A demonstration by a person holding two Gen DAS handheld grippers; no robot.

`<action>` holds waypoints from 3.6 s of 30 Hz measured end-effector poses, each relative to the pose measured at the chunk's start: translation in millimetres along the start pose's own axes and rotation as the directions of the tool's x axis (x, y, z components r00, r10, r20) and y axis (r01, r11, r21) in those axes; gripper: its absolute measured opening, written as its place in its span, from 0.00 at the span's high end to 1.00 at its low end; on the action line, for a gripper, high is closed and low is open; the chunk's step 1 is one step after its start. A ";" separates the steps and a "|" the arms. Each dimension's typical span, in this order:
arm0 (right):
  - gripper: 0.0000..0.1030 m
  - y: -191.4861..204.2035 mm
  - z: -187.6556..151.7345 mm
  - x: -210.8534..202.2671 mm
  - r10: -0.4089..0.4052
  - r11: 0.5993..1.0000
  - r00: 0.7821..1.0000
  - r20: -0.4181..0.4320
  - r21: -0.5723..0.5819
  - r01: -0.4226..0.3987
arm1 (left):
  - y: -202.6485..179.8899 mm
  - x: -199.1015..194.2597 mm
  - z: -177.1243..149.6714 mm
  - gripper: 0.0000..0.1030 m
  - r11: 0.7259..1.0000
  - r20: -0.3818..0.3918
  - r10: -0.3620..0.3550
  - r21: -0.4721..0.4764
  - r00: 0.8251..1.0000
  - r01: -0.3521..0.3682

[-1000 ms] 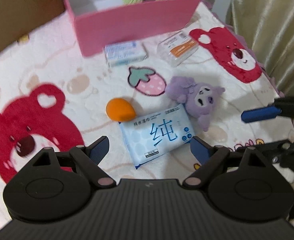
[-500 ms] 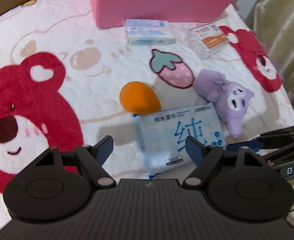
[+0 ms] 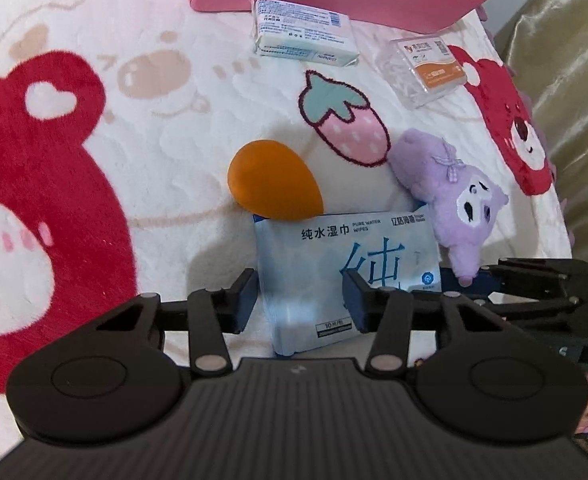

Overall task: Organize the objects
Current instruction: 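Move the left gripper to the blue wet-wipes pack and grasp it, then carry the wet-wipes pack with the left gripper into the pink box, then open the left gripper to drop the wipes beside the yarn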

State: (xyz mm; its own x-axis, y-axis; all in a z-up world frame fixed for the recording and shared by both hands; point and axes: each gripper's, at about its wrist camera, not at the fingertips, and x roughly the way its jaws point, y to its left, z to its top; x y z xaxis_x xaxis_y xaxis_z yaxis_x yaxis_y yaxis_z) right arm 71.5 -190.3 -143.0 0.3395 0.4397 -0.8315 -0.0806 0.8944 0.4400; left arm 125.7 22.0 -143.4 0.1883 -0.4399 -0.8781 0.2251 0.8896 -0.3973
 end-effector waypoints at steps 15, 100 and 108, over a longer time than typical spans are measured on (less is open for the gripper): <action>0.62 24.0 -7.6 -21.8 -0.007 1.000 0.999 0.045 -0.010 0.007 | -27.9 -39.2 -20.3 0.67 0.997 0.142 -0.028 0.081 0.989 0.017; 0.62 18.0 273.5 31.2 -0.143 0.959 0.986 0.086 -0.233 0.160 | -54.7 -39.3 237.2 0.62 0.970 0.249 0.237 -0.110 0.939 -0.215; 0.60 40.4 246.7 -21.4 -0.106 0.942 0.986 0.132 -0.305 0.142 | -58.5 -75.3 210.3 0.57 0.976 0.260 0.218 -0.062 0.941 -0.209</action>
State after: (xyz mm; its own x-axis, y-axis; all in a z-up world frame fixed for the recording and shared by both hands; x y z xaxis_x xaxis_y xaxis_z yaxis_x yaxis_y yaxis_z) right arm 292.2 -183.9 -23.7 0.4671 0.3281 -0.8211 -0.3139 0.9297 0.1929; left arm 299.4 -22.8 2.1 0.4746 -0.2522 -0.8433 0.1213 0.9677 -0.2212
